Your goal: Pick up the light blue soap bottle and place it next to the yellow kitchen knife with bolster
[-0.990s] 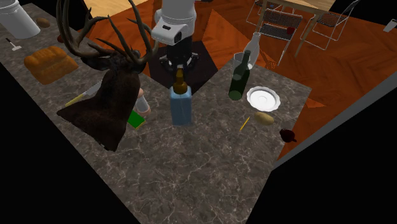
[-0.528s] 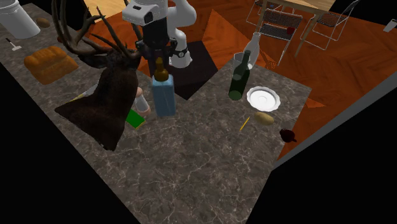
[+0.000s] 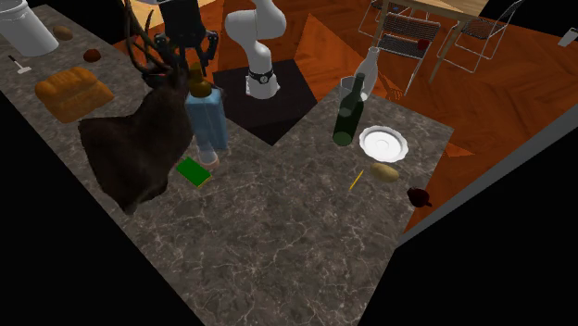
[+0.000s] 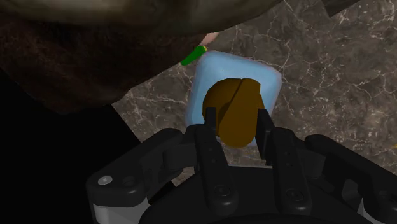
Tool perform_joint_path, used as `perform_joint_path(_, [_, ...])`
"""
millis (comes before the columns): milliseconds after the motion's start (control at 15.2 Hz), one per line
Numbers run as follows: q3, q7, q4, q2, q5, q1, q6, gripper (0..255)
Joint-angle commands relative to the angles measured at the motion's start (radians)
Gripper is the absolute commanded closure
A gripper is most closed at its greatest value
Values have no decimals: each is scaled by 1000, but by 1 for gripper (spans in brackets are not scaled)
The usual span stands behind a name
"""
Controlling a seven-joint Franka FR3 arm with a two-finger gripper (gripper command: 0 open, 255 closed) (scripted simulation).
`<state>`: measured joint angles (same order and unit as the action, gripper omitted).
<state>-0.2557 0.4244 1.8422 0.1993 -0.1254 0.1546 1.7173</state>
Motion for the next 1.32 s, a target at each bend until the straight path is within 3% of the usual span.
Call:
perform_joint_path(0, [-24,44,3,27,-9,18,-19,255])
perform_joint_path(660, [-156,266,-72,77,-39,98,-116,255])
perform_joint_path(1254, [-303,503,-245,17,-24,170,-208,255])
